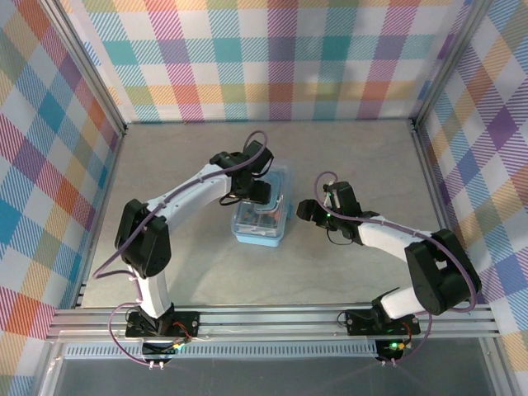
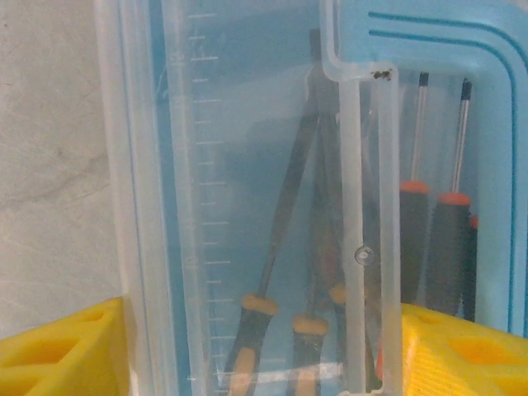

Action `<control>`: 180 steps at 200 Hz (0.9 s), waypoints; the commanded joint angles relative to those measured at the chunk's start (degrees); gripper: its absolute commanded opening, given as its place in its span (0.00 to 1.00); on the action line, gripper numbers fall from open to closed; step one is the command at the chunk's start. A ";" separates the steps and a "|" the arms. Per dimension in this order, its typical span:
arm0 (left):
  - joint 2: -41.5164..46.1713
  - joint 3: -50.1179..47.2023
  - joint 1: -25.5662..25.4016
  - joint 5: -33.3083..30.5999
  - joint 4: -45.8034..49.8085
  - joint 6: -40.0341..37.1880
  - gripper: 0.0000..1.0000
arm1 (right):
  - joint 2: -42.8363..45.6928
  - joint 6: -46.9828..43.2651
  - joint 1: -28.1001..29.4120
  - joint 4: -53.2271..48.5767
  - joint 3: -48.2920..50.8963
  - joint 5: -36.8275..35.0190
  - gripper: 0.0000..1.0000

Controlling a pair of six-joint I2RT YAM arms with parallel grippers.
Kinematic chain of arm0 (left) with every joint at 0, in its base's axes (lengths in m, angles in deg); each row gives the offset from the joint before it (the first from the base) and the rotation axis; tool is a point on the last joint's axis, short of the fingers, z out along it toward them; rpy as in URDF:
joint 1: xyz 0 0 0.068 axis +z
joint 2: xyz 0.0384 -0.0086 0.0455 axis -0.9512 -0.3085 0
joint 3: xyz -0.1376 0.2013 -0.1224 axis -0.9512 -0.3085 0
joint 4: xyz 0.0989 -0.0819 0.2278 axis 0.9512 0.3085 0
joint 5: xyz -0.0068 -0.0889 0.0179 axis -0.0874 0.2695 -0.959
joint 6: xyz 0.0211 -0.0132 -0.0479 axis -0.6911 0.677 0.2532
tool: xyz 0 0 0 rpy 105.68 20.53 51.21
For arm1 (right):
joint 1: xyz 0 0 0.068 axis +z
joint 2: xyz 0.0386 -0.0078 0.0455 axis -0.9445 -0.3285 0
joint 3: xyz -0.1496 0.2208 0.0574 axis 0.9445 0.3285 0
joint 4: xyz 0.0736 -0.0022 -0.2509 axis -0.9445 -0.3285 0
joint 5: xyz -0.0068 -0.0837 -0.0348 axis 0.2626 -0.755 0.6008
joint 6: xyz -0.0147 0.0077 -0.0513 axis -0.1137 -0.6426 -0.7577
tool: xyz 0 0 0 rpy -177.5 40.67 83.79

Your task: Pack the tool kit

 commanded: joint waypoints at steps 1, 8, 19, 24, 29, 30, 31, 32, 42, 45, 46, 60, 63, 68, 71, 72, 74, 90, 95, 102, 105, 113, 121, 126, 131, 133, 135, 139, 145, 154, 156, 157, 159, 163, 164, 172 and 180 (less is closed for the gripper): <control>-0.93 -7.87 4.18 3.21 -1.12 2.09 0.66 | -1.66 0.86 -1.57 6.98 0.75 11.54 0.73; -0.29 -9.60 4.92 4.28 -2.32 2.36 0.65 | -2.12 2.33 -2.35 9.73 1.04 14.88 0.73; 0.56 -12.06 6.02 5.62 -3.79 2.32 0.63 | -2.81 3.87 -3.14 12.31 0.93 17.76 0.74; 0.85 -13.02 6.40 5.93 -4.39 2.29 0.63 | -3.07 4.01 -3.26 12.83 0.73 18.68 0.74; 1.08 -13.77 6.78 6.11 -4.90 2.32 0.62 | -3.20 4.06 -3.35 13.28 0.32 19.68 0.75; 1.12 -13.87 6.93 6.18 -4.96 2.32 0.62 | -3.30 4.06 -3.44 13.21 0.25 19.90 0.75; 1.18 -14.06 7.01 6.22 -5.04 2.32 0.62 | -3.34 4.06 -3.48 13.44 0.16 20.10 0.75; 1.21 -14.19 7.05 6.19 -5.12 2.28 0.62 | -3.41 4.06 -3.50 13.47 0.03 20.42 0.75; 1.60 -15.51 7.79 6.88 -6.01 2.05 0.61 | -4.08 3.97 -3.55 13.96 -1.13 22.81 0.76; 1.69 -15.84 7.98 7.07 -6.26 2.06 0.60 | -4.30 4.00 -3.53 14.27 -1.40 23.51 0.76; 1.69 -15.96 8.06 7.19 -6.39 2.06 0.60 | -4.42 4.07 -3.53 14.45 -1.45 23.71 0.76; 2.14 -17.29 8.92 8.08 -7.34 1.80 0.58 | -5.97 4.56 -3.55 16.47 -2.47 26.00 0.78; 2.28 -17.48 9.07 8.18 -7.54 1.79 0.58 | -6.33 4.64 -3.55 16.66 -2.69 26.36 0.78; 2.38 -17.85 9.32 8.37 -7.85 1.71 0.58 | -7.06 4.74 -3.55 17.18 -3.09 26.88 0.79; 2.44 -17.98 9.48 8.55 -7.96 1.62 0.57 | -7.49 4.90 -3.63 17.45 -3.28 27.23 0.79; 2.41 -18.04 9.51 8.59 -7.99 1.62 0.57 | -7.68 4.96 -3.62 17.63 -3.36 27.37 0.79; 2.44 -18.09 9.58 8.68 -8.01 1.57 0.57 | -7.93 5.06 -3.61 17.96 -3.41 27.58 0.79; 2.26 -18.19 10.07 8.80 -7.77 1.31 0.55 | -10.48 6.81 -3.88 21.45 -3.89 29.03 0.81; 2.42 -18.25 10.14 8.93 -7.83 1.14 0.54 | -11.23 7.64 -3.96 23.12 -3.87 29.23 0.82; 2.57 -18.53 10.32 9.04 -8.10 0.94 0.54 | -12.41 8.95 -4.04 25.15 -3.87 29.26 0.82; 2.63 -18.67 10.41 9.07 -8.15 0.92 0.54 | -12.89 9.44 -4.09 25.79 -3.90 29.33 0.82; 2.79 -18.94 10.77 9.45 -8.28 0.74 0.54 | -14.22 10.83 -4.34 27.91 -4.02 29.88 0.83; 2.91 -19.07 11.12 9.70 -8.19 0.66 0.53 | -15.36 11.83 -4.53 28.77 -4.15 30.30 0.83; 3.12 -19.20 11.28 10.02 -8.26 0.64 0.53 | -15.86 12.54 -4.64 30.55 -4.18 30.32 0.83; 3.24 -19.29 11.43 10.29 -8.28 0.50 0.53 | -16.24 13.07 -4.78 31.61 -4.06 30.39 0.83; 3.30 -19.39 11.47 10.25 -8.21 0.48 0.53 | -16.40 13.28 -4.78 31.91 -4.05 30.47 0.83; 3.34 -19.40 11.52 10.35 -8.26 0.41 0.52 | -16.58 13.47 -4.81 32.14 -4.05 30.49 0.83; 3.51 -19.48 11.57 10.40 -8.28 0.35 0.52 | -16.87 13.70 -4.88 32.41 -4.20 30.58 0.83; 3.69 -19.60 11.66 10.53 -8.28 0.22 0.52 | -17.29 13.74 -4.85 32.40 -4.57 30.82 0.83; 3.90 -19.76 11.75 10.49 -8.37 0.12 0.52 | -18.02 14.00 -4.92 32.41 -5.19 31.54 0.84; 3.91 -19.77 11.75 10.50 -8.37 0.08 0.52 | -18.21 14.06 -4.88 32.51 -5.30 31.66 0.84; 3.89 -19.82 11.75 10.49 -8.37 0.10 0.52 | -18.32 14.07 -4.86 32.58 -5.38 31.73 0.84; 3.97 -19.81 11.75 10.50 -8.32 0.12 0.52 | -18.46 14.19 -4.85 32.64 -5.50 31.90 0.84; 4.10 -19.91 11.75 10.67 -8.28 0.12 0.52 | -18.79 14.30 -4.88 32.65 -5.82 32.17 0.84; 4.08 -19.93 11.75 10.70 -8.28 0.17 0.52 | -18.87 14.28 -4.86 32.65 -5.94 32.30 0.84; 4.32 -20.10 11.75 11.00 -8.39 0.21 0.52 | -19.32 14.45 -4.84 32.65 -6.51 32.88 0.84; 4.45 -20.29 11.75 11.42 -8.54 0.29 0.52 | -19.71 14.77 -4.86 33.03 -6.92 33.65 0.84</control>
